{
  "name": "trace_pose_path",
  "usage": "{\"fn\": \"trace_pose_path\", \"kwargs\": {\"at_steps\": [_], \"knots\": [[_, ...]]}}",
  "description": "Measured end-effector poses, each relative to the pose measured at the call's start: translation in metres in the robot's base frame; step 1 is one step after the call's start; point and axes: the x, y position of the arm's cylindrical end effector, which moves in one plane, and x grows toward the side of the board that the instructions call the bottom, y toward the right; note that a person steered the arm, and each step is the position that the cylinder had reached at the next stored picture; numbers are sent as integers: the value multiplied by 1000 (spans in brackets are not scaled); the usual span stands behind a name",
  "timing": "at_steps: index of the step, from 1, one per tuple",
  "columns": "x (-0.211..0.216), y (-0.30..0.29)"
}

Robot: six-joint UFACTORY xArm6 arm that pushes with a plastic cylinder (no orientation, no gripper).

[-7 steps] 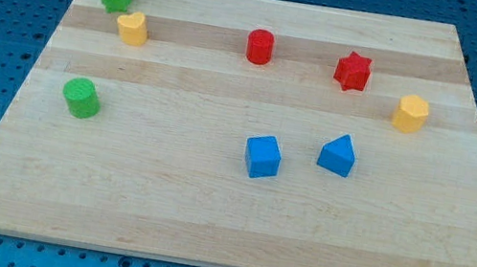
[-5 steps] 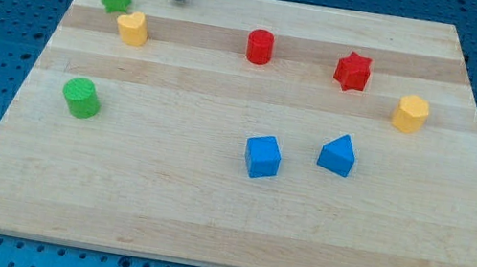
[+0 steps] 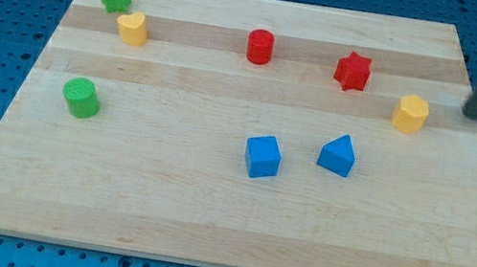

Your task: Push the blue triangle to the bottom right side of the red circle

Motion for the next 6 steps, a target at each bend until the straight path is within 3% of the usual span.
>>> {"fn": "trace_pose_path", "kwargs": {"at_steps": [1, 2, 4, 6], "knots": [[63, 5], [78, -23], [79, -100], [51, -226]]}}
